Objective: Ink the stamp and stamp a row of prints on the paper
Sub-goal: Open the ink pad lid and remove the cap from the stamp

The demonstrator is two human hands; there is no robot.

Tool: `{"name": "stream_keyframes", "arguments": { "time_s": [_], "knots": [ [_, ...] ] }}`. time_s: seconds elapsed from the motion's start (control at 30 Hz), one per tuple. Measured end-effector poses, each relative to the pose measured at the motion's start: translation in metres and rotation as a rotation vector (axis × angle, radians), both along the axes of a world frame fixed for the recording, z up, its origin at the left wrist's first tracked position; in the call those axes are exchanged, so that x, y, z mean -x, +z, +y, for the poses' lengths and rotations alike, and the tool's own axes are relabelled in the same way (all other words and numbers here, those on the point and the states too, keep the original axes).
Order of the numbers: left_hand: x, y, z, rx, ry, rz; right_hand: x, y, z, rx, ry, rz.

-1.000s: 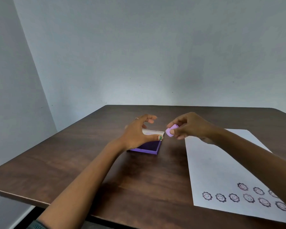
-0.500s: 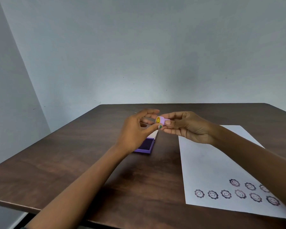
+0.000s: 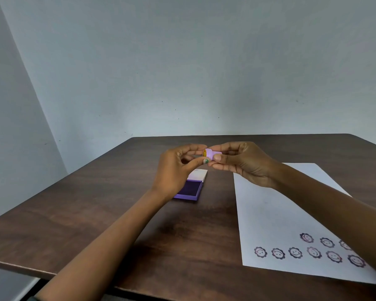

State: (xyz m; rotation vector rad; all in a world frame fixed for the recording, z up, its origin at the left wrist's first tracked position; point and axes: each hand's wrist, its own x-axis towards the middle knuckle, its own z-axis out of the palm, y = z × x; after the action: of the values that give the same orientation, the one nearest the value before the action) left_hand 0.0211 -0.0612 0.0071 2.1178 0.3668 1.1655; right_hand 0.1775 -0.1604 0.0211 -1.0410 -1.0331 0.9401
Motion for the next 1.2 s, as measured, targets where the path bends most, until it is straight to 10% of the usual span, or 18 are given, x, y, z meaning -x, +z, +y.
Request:
{"name": "stream_keyframes", "arguments": {
  "time_s": [0.4,1.2],
  "knots": [
    [-0.001,-0.001,-0.002,0.148,-0.031,-0.047,-0.003,-0.001,0.002,-0.076,-0.118,-0.082],
    [-0.008,-0.025,-0.01,-0.527,0.066,0.535,-0.022,-0.004,0.001,-0.014,-0.411,-0.131]
  ]
}}
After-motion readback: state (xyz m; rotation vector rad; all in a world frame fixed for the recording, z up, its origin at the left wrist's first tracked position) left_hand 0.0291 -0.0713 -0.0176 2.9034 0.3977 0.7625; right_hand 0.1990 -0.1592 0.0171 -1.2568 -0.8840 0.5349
